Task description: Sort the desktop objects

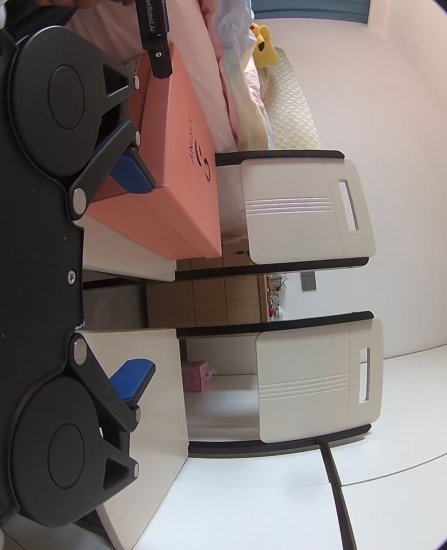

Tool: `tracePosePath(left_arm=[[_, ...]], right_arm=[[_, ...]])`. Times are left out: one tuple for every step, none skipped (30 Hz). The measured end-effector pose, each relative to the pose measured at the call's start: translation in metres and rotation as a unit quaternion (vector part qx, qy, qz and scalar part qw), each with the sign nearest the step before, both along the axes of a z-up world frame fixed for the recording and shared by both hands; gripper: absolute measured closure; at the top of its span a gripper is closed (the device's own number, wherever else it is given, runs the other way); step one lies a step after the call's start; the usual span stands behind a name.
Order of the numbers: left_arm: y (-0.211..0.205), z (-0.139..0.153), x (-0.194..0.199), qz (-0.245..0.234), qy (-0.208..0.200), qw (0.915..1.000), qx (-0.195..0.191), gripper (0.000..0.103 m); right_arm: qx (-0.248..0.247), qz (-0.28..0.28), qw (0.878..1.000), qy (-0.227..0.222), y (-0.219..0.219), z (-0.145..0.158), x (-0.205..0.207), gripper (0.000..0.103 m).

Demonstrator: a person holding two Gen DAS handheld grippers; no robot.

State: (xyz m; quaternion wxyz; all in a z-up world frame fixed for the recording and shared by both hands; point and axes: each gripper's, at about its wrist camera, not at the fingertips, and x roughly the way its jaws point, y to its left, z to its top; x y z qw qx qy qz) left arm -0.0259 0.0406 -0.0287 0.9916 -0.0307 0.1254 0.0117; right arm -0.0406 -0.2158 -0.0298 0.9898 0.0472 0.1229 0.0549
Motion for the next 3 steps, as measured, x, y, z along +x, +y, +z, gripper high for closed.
tracePosePath(left_arm=[[0.0000, -0.0001, -0.0001, 0.000, 0.000, 1.0000, 0.000, 0.000], [0.0003, -0.0001, -0.0001, 0.000, 0.000, 1.0000, 0.000, 0.000], [0.0004, -0.0002, -0.0003, 0.000, 0.000, 1.0000, 0.001, 0.000]], right_arm=[[0.000, 0.000, 1.000, 0.000, 0.0000, 0.0000, 0.0001, 0.001], [0.000, 0.000, 1.000, 0.000, -0.0001, 0.0000, 0.0002, 0.001], [0.000, 0.000, 1.000, 0.000, -0.0002, 0.0000, 0.0004, 0.001]])
